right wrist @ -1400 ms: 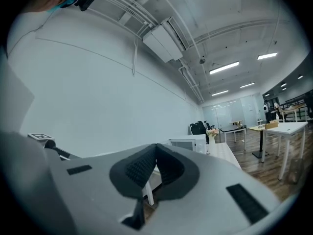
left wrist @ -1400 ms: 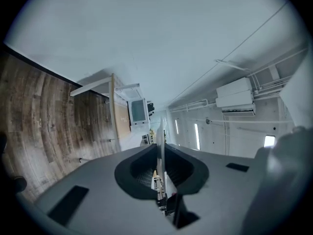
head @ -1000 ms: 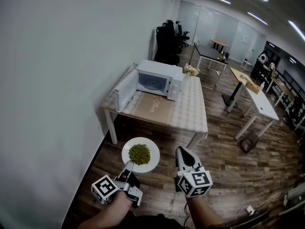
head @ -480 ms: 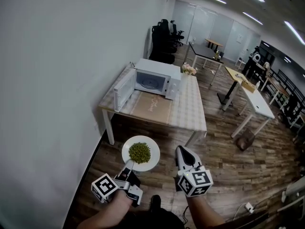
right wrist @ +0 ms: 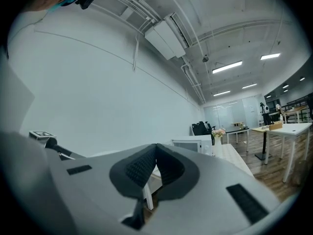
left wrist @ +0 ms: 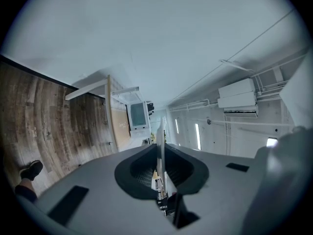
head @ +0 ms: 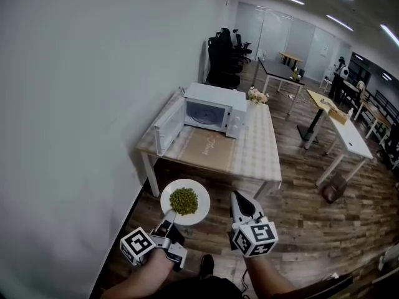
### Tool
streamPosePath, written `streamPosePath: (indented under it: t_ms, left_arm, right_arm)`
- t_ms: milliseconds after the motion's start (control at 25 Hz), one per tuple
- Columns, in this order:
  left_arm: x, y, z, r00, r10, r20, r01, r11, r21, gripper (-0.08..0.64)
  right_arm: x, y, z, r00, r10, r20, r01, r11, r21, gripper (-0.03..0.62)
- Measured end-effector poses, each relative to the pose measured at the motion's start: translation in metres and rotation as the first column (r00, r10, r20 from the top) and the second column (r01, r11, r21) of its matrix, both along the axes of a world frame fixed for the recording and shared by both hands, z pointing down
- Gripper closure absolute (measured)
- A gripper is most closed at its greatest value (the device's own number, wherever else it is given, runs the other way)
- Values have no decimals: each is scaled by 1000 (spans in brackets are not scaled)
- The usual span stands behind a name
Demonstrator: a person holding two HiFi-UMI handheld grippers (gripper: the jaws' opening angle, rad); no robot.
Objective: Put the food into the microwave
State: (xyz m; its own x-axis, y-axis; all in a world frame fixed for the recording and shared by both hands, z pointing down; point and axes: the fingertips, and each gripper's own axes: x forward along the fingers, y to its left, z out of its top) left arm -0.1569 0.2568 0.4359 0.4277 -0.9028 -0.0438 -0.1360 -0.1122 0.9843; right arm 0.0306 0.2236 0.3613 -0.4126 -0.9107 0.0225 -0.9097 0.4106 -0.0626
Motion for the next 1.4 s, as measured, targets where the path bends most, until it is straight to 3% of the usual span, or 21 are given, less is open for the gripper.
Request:
streamPosePath:
  t_ms: [240,680,1400]
  left_arm:
    - [16,-45,5,1000,-15,10,15,999,-38,522]
    - [58,-126,2,1000,-11,13,11,999,-40,522]
    - [112,-210,5,997,-63,37,65,996,-60,522]
  right_arm:
    - [18,-49,2,1000,-12,8,12,1000,-3,589]
    - [57,-127,0,1000,-21,13,21,1000,-1,589]
    - [119,-213,-1,998,-62,11,62,998,28,589]
